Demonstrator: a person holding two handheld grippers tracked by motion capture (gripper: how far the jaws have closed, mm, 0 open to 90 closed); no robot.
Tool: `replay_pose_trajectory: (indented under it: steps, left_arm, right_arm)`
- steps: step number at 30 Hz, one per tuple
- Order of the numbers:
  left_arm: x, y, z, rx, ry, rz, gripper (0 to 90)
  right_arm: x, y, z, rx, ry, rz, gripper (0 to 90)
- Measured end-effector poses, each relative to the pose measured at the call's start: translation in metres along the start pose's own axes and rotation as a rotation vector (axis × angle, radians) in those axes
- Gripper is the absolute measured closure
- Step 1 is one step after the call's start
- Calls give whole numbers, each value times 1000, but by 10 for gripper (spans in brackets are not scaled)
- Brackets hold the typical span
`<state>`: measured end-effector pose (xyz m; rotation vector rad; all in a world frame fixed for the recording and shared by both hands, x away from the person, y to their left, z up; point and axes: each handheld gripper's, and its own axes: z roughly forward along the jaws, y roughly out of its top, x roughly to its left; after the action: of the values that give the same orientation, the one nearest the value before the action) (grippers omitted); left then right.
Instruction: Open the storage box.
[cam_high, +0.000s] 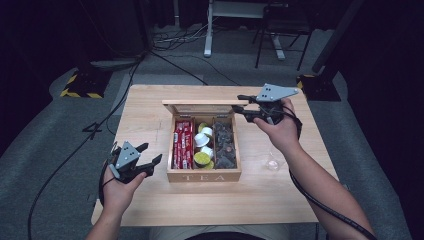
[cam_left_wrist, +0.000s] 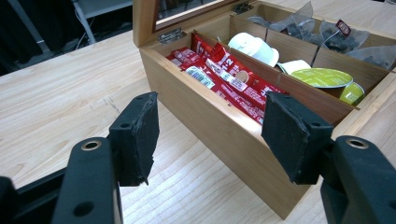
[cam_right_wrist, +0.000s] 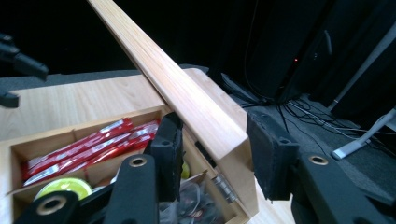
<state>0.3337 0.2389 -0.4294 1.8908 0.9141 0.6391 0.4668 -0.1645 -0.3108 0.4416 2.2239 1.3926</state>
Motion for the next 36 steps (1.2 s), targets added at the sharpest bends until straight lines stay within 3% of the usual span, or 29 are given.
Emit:
replay_pose_trajectory:
  steps: [24,36]
  left_arm:
    - [4,-4,4,1,-31,-32,369]
    - [6,-6,1,2,-29,-44,368]
  right_arm:
    - [-62,19,42,-54,-66,142,577]
    - [-86,22,63,-41,-95,195,546]
